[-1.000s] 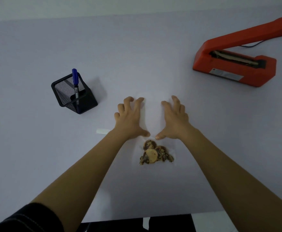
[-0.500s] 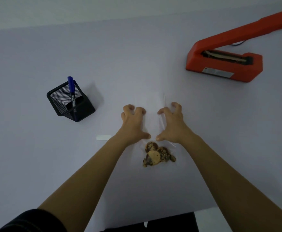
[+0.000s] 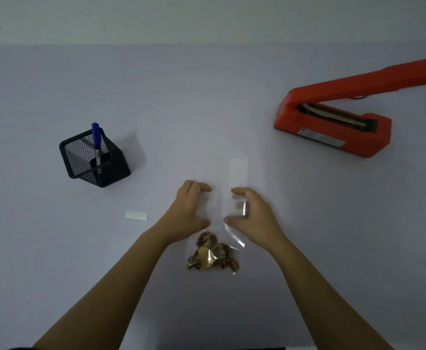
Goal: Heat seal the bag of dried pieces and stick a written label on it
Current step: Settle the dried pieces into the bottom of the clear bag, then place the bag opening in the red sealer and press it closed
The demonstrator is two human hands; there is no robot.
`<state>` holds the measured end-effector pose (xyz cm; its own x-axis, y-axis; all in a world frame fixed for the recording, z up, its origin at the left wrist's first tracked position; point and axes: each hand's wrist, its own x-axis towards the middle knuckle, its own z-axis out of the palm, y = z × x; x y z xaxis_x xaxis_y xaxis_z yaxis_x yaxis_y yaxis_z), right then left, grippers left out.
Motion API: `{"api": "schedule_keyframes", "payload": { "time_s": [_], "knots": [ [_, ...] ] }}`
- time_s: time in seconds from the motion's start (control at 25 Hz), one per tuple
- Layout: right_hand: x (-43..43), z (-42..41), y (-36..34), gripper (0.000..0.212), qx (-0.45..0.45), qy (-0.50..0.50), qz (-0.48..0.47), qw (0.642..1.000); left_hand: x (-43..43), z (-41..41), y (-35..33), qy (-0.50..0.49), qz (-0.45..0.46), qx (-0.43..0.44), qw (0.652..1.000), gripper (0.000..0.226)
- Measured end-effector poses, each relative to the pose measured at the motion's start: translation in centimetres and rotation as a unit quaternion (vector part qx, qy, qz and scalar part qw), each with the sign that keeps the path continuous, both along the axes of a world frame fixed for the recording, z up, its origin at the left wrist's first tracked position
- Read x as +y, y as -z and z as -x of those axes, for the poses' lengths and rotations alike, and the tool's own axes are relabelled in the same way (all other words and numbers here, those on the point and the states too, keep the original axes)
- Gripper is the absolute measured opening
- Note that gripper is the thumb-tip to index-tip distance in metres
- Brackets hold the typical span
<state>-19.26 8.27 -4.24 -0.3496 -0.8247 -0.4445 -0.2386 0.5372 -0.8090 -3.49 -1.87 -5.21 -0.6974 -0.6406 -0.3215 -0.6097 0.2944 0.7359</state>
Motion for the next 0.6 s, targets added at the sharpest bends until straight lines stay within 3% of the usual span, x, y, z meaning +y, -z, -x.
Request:
{"api": "schedule_keyframes", "payload": {
  "time_s": [0.08,0.2,0.6],
  "knots": [
    [0.6,2.0,-0.1,0.032,-0.06,0.046,0.033,0.997,0.5,0.9,-0.6,-0.04,-0.053,0.046,0.997,0.058],
    [1.4,4.9,-0.6,0.027,-0.063,0.058,0.058,0.995,1.3,3.1,-2.1,-0.125,-0.164,0.103,0.973,0.052],
    [4.1,13.1,-1.8,0.025,-0.08,0.091,0.1,0.988,1.2,12.4,-4.1,-0.167,-0.223,0.221,0.935,0.027]
  ]
}}
